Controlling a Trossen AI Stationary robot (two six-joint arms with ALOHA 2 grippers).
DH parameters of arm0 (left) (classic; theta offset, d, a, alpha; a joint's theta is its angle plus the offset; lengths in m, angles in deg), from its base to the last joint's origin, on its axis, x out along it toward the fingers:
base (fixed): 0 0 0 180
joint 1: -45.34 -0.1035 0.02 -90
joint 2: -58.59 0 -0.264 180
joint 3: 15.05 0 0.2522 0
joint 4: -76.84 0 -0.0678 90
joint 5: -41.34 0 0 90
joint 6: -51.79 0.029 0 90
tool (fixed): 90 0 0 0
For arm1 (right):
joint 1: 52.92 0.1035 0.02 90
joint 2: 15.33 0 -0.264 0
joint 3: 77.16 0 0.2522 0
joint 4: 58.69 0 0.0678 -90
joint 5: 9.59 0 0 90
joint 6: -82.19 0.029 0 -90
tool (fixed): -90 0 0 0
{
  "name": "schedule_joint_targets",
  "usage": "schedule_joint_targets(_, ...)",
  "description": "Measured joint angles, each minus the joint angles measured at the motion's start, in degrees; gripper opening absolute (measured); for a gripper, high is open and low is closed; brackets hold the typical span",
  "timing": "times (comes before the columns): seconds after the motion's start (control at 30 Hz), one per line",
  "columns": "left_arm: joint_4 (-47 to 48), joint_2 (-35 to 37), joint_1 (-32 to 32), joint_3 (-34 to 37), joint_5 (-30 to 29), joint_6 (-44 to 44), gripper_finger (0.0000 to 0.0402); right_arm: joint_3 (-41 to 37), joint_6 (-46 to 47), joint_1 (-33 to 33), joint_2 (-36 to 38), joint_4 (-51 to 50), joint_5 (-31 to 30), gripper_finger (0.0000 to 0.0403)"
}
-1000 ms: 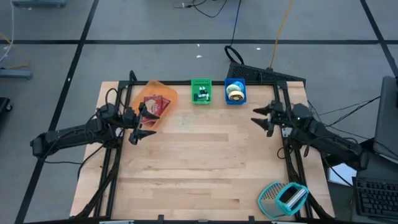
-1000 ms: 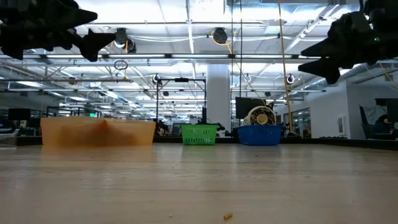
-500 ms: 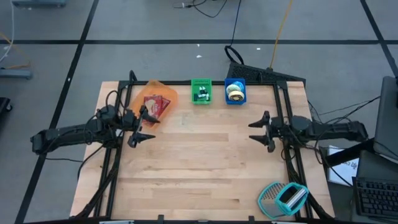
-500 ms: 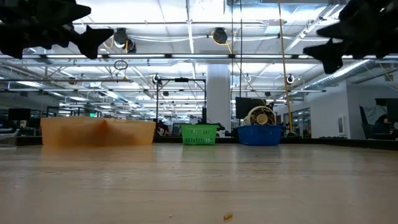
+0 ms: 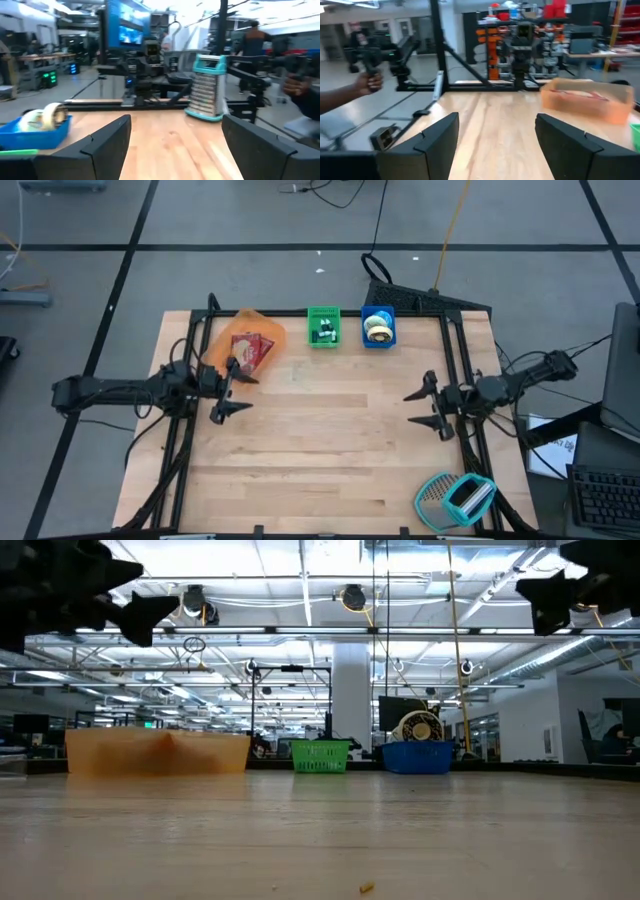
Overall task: Pick & Place Food Item
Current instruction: Return to Home Position
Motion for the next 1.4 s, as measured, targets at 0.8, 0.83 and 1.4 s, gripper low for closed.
schedule_joint_targets(0.8, 2.45, 0.92, 6.09, 2.65, -4.80, 1.87, 0.0315, 0.13, -6.83, 10.66, 11.21, -8.88, -4.00, 0.0254)
schedule_joint_targets(0.83, 2.48, 0.92, 6.10, 2.65, -5.00, 2.38, 0.0317, -0.17, -6.81, 10.81, 11.11, -7.69, -3.96, 0.0254)
schedule_joint_targets(1.4, 3.26, 0.91, 6.09, 2.63, -7.17, 3.95, 0.0310, -9.07, -13.70, 11.10, 11.06, 1.66, -4.13, 0.0254)
